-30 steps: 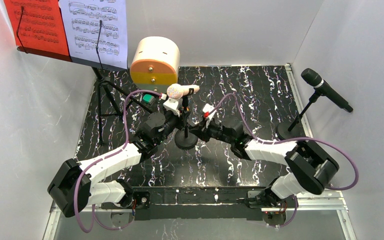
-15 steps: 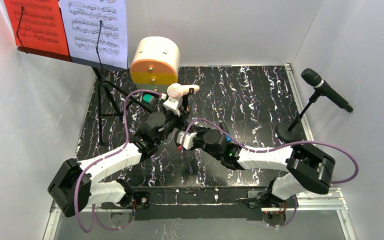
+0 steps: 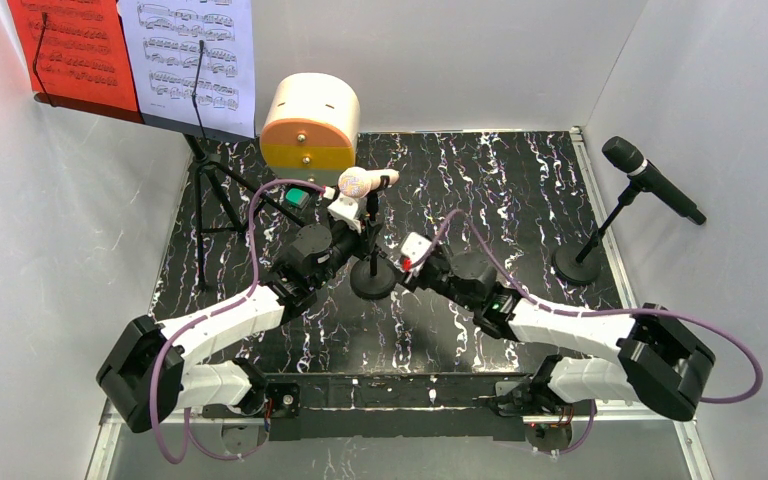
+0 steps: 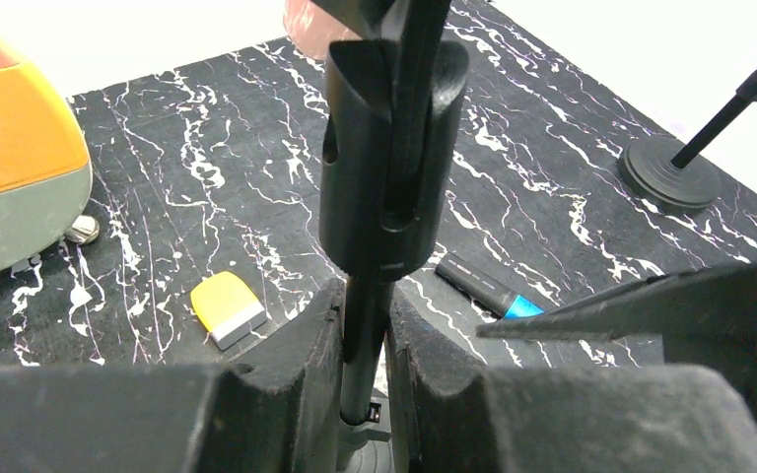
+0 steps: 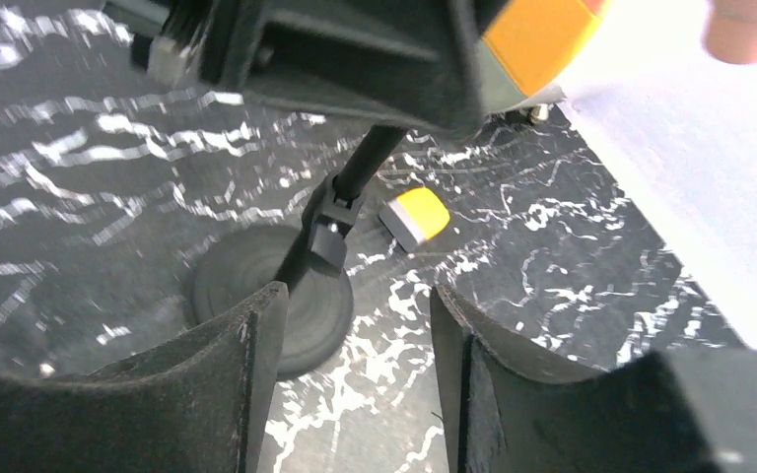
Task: Pack up the instrument practice props
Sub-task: Unscrew the knob on the microphone stand, then close the microphone stand at the center of the board.
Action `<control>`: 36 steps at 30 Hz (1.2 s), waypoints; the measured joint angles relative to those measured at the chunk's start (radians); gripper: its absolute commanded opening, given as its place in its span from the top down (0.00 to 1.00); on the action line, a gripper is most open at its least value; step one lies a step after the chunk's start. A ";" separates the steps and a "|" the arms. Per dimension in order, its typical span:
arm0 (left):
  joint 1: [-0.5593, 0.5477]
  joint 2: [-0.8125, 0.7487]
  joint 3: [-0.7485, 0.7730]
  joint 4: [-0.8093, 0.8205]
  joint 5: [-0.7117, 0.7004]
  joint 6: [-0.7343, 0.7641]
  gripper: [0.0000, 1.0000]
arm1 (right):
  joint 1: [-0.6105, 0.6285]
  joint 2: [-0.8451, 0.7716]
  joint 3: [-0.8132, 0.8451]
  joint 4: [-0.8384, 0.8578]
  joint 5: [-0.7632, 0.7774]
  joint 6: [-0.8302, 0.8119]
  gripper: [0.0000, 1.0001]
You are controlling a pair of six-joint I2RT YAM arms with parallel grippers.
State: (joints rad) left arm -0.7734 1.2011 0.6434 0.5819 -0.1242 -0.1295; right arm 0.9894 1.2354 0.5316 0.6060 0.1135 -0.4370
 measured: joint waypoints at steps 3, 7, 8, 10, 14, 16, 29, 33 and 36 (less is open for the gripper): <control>0.000 0.004 0.000 0.008 0.005 0.004 1.00 | -0.052 -0.042 -0.030 0.058 -0.071 0.136 0.34; 0.000 0.009 0.000 0.018 0.021 0.014 1.00 | -0.099 -0.059 -0.040 0.134 -0.127 0.297 0.33; 0.000 0.010 -0.001 0.021 0.028 0.018 1.00 | -0.106 -0.061 -0.040 0.161 -0.142 0.347 0.33; 0.000 0.013 -0.005 0.032 0.043 0.022 1.00 | -0.116 -0.066 -0.040 0.178 -0.144 0.382 0.32; -0.002 0.024 -0.015 0.061 0.074 0.025 1.00 | -0.131 -0.079 -0.040 0.225 -0.144 0.464 0.29; -0.003 0.035 -0.016 0.068 0.092 0.025 1.00 | -0.133 -0.082 -0.034 0.244 -0.144 0.485 0.28; -0.009 0.061 -0.042 0.117 0.153 0.040 1.00 | -0.161 -0.019 0.103 0.316 -0.167 0.556 0.29; -0.008 0.066 -0.048 0.135 0.160 0.047 1.00 | -0.169 0.008 0.103 0.317 -0.164 0.576 0.30; -0.008 0.067 -0.059 0.154 0.167 0.054 1.00 | -0.172 0.020 0.103 0.314 -0.164 0.593 0.32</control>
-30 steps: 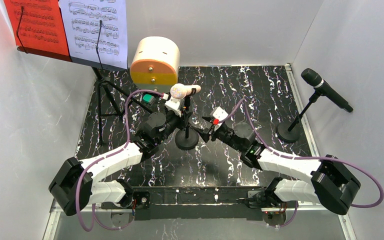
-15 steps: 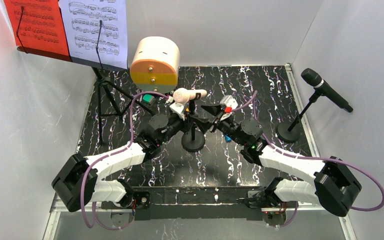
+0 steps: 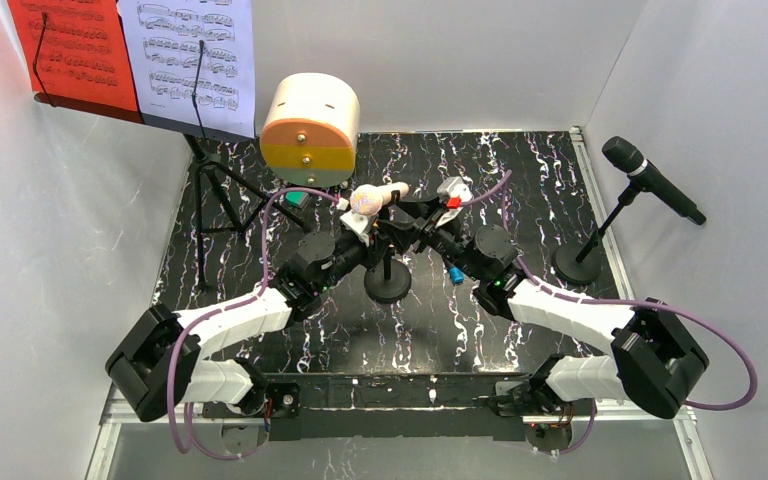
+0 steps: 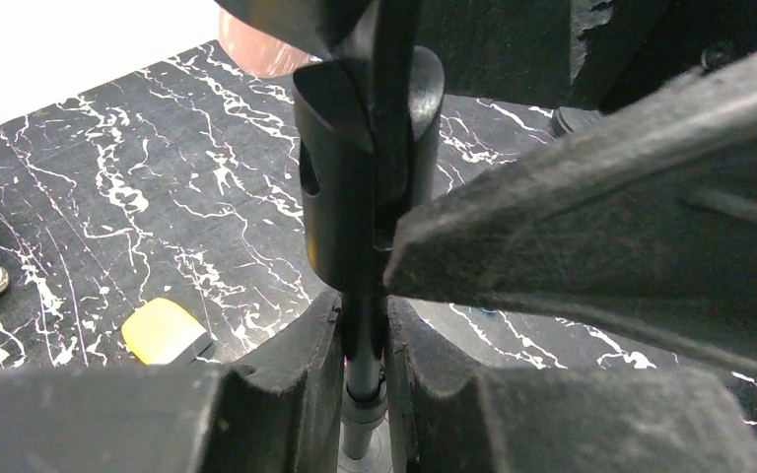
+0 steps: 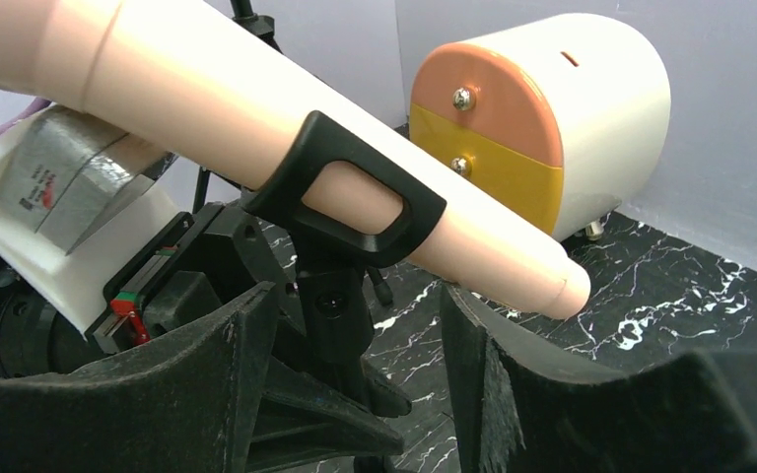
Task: Pack up the instrument practice props
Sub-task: Close the microphone stand at the center of the board.
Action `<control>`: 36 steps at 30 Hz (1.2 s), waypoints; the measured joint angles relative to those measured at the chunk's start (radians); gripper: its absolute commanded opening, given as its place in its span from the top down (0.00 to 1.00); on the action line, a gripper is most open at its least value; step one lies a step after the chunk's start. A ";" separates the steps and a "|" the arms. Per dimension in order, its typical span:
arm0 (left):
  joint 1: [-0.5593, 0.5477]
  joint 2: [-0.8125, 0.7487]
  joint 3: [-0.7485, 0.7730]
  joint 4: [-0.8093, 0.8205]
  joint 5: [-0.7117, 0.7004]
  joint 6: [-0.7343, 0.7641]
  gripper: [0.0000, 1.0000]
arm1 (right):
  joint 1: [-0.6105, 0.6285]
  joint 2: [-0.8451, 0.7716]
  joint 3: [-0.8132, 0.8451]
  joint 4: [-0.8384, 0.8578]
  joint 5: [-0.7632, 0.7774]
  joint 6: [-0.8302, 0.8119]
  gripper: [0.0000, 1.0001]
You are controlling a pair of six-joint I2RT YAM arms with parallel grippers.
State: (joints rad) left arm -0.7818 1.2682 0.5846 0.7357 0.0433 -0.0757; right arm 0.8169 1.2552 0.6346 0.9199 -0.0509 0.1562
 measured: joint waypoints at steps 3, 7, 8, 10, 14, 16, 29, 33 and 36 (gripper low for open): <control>0.000 0.002 -0.009 0.013 0.009 0.011 1.00 | -0.004 0.006 0.000 -0.005 -0.002 0.015 0.35; -0.001 0.005 -0.023 0.024 0.026 0.032 1.00 | -0.010 0.012 0.000 -0.012 -0.008 0.032 0.45; -0.001 0.006 -0.025 0.024 0.027 0.036 1.00 | -0.012 0.015 -0.001 -0.013 -0.016 0.035 0.47; -0.001 0.008 -0.031 0.027 0.033 0.042 1.00 | -0.012 0.021 -0.001 -0.012 -0.032 0.043 0.53; -0.003 0.012 -0.035 0.027 0.043 0.053 1.00 | -0.013 0.032 -0.003 0.000 -0.072 0.053 0.66; -0.003 0.013 -0.036 0.027 0.044 0.055 0.97 | -0.016 0.034 -0.011 0.012 -0.089 0.059 0.77; -0.016 -0.021 -0.085 0.001 0.038 0.026 0.64 | -0.024 0.036 -0.093 0.098 -0.116 0.012 0.99; -0.019 -0.050 -0.118 -0.043 0.016 0.008 0.59 | -0.026 0.052 -0.114 0.103 -0.112 -0.014 0.99; -0.019 -0.073 -0.142 -0.072 -0.006 -0.004 0.48 | -0.032 0.072 -0.129 0.109 -0.105 -0.033 0.99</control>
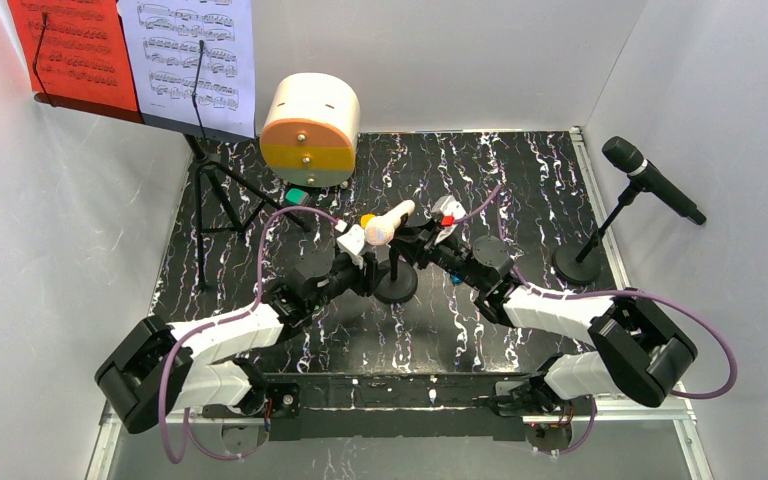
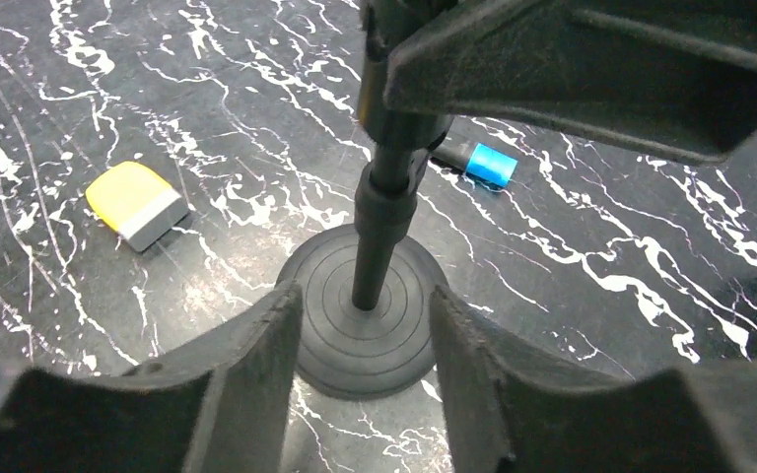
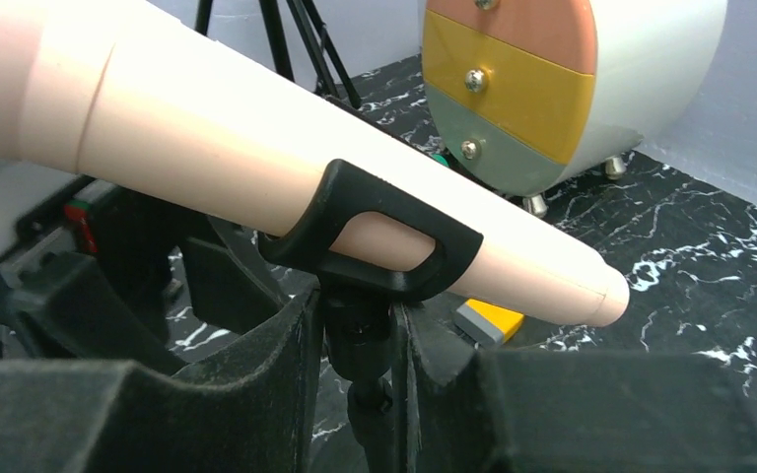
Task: Pack up the instrument practice props
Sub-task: Close the microphone stand at the center of the board.
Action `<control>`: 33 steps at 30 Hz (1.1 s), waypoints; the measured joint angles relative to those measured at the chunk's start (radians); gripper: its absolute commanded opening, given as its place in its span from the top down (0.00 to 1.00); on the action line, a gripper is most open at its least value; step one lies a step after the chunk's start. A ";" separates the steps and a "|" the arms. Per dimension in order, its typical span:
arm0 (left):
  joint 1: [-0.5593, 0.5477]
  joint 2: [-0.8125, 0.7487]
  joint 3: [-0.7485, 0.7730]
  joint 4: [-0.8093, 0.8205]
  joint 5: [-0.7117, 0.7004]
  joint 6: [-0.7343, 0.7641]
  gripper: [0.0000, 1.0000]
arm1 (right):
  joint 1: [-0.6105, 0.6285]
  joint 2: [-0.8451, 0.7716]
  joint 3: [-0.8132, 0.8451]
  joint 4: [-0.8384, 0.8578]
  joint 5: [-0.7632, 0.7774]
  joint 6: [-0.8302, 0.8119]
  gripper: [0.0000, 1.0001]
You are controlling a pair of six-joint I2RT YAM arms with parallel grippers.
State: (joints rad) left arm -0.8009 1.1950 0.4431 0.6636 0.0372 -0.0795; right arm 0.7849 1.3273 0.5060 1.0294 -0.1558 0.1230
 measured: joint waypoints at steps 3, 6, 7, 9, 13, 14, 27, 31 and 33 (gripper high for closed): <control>0.000 -0.033 -0.020 -0.015 -0.029 -0.010 0.36 | -0.003 0.017 -0.014 0.021 0.013 -0.016 0.99; 0.000 -0.077 -0.036 -0.018 -0.051 -0.020 0.27 | -0.005 0.034 -0.029 0.037 0.025 -0.026 0.99; 0.000 -0.092 -0.041 -0.021 -0.058 -0.024 0.25 | -0.005 0.040 -0.035 0.041 0.029 -0.030 0.99; 0.000 -0.126 -0.044 -0.034 -0.070 -0.030 0.23 | -0.005 0.051 -0.046 0.051 0.034 -0.040 0.99; 0.000 -0.202 -0.044 -0.050 -0.091 -0.047 0.22 | -0.003 0.062 -0.067 0.083 0.050 -0.053 0.99; 0.000 -0.219 -0.044 -0.053 -0.092 -0.051 0.22 | -0.003 0.062 -0.070 0.090 0.055 -0.053 0.99; 0.000 -0.388 -0.042 -0.203 -0.066 -0.163 0.02 | 0.001 0.056 -0.095 0.125 0.200 -0.111 0.99; 0.000 -0.434 -0.011 -0.277 -0.059 -0.193 0.02 | 0.001 0.053 -0.096 0.121 0.228 -0.131 0.99; 0.000 -0.434 0.036 -0.326 -0.056 -0.202 0.02 | 0.001 0.053 -0.096 0.120 0.239 -0.135 0.99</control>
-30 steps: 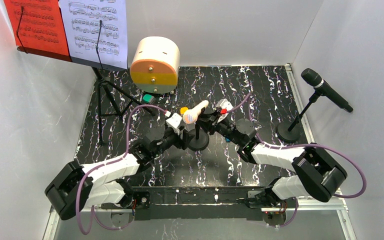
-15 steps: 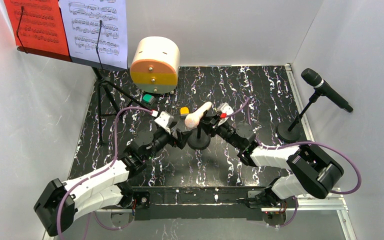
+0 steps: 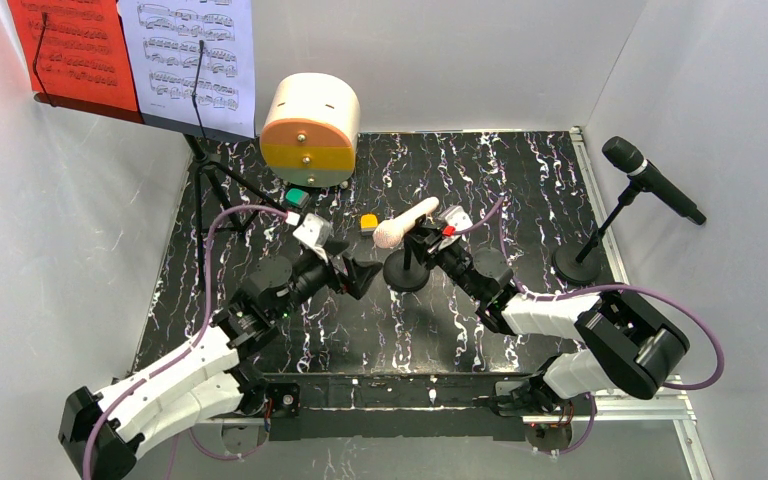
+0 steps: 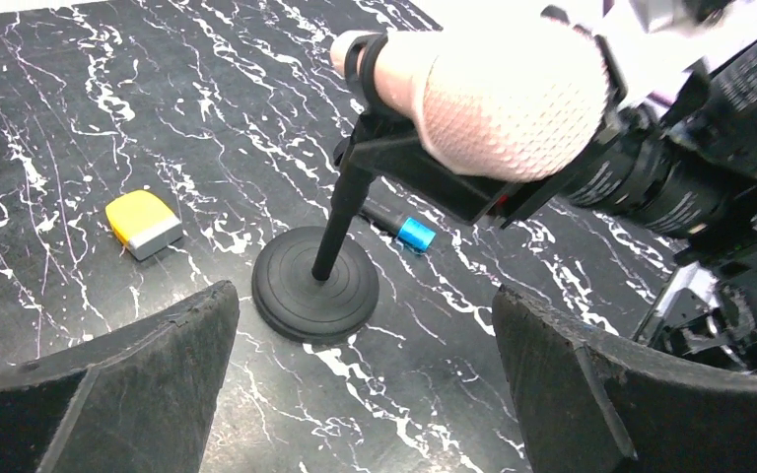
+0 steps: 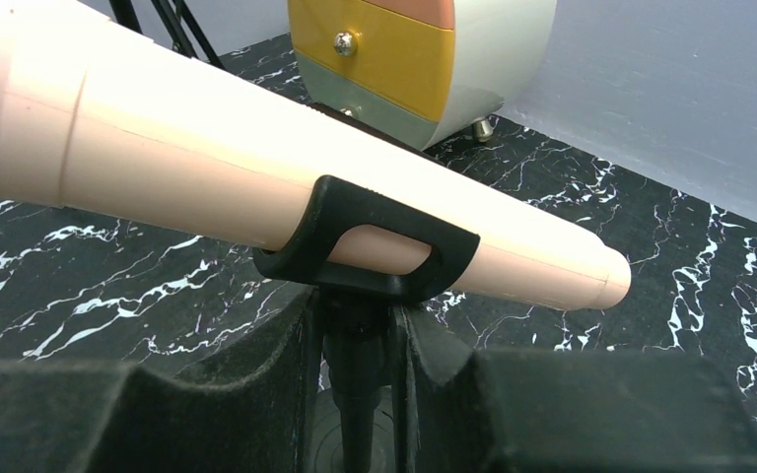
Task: Pack up the instrument practice props
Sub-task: Close the microphone stand at the center of the board, then remove the microphone from the microphone stand.
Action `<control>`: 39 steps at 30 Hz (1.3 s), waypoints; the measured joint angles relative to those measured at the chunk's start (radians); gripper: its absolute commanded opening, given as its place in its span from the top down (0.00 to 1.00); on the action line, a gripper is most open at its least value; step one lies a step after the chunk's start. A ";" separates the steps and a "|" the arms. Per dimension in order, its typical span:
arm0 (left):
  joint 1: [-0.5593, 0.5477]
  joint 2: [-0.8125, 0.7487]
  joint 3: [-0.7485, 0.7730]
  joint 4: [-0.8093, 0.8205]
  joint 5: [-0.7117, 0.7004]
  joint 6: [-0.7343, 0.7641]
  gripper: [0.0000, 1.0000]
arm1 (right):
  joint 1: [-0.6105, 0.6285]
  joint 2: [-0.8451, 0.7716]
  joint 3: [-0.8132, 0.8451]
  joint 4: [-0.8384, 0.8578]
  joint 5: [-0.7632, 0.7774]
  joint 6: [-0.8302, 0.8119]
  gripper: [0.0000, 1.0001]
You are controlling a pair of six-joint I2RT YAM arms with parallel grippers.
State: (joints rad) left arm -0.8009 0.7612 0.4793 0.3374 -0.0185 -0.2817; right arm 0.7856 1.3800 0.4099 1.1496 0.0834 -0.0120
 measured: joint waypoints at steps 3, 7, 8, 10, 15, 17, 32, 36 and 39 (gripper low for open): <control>0.000 0.025 0.098 -0.078 0.005 -0.004 0.02 | 0.000 -0.001 0.000 -0.003 0.004 -0.002 0.99; 0.000 0.098 0.271 -0.201 0.022 0.005 0.02 | 0.001 -0.002 0.000 -0.004 0.009 -0.002 0.99; 0.000 0.116 0.311 -0.233 0.023 0.010 0.02 | 0.002 -0.002 0.000 -0.004 0.010 -0.002 0.99; 0.000 0.174 0.424 -0.330 0.025 0.027 0.02 | 0.002 -0.002 0.000 -0.005 0.012 -0.002 0.99; -0.002 0.318 0.657 -0.527 0.026 0.066 0.02 | 0.002 -0.001 0.000 -0.005 0.017 -0.001 0.99; -0.008 0.372 0.731 -0.594 0.018 0.080 0.02 | 0.003 0.000 0.000 -0.004 0.019 -0.001 0.99; -0.185 0.702 1.070 -0.982 -0.273 0.191 0.12 | 0.007 0.014 0.000 0.014 0.053 -0.008 0.99; -0.211 0.755 1.125 -1.034 -0.346 0.253 0.14 | 0.007 0.015 0.000 0.015 0.054 -0.011 0.99; -0.229 0.759 1.125 -1.049 -0.372 0.315 0.16 | 0.007 0.016 0.000 0.017 0.055 -0.011 0.99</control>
State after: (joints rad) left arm -1.0302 1.5204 1.6039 -0.7120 -0.3908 0.0338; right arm 0.7925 1.3960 0.4103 1.1664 0.1387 -0.0231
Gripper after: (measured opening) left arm 0.859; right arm 0.347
